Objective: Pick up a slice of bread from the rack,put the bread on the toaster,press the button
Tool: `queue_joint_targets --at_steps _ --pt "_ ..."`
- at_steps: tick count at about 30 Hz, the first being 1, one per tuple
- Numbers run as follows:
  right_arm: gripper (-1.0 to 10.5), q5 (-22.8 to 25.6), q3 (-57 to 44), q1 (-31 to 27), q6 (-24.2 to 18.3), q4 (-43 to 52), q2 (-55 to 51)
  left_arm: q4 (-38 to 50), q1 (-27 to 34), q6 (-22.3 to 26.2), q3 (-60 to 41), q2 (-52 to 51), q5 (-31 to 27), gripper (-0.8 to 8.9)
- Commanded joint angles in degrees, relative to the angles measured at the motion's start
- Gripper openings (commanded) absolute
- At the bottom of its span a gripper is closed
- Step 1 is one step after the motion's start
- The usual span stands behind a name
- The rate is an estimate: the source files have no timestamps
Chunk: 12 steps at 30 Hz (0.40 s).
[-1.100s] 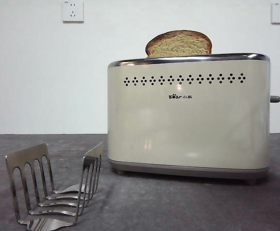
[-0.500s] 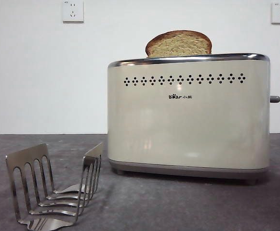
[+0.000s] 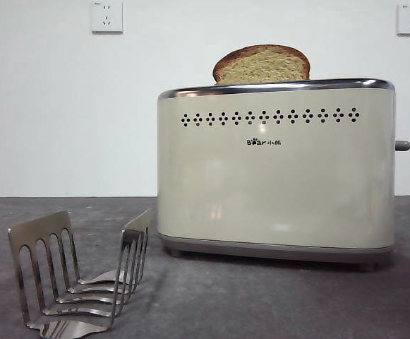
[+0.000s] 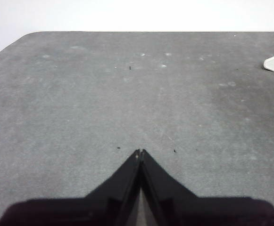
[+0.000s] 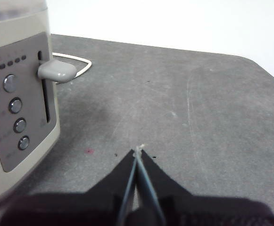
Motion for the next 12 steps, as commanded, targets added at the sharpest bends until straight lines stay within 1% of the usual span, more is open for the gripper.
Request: queue_joint_targets --at_steps 1,5,12 --pt "0.0 0.17 -0.48 0.09 0.76 -0.02 -0.13 0.33 0.17 -0.07 -0.59 0.02 -0.17 -0.04" --pt "0.0 -0.68 -0.48 0.09 1.40 -0.04 -0.13 0.33 0.17 -0.07 -0.59 0.02 -0.17 -0.04" --pt "0.0 -0.63 -0.48 0.09 1.62 -0.04 -0.13 0.33 0.17 -0.07 -0.59 0.02 -0.17 -0.04"
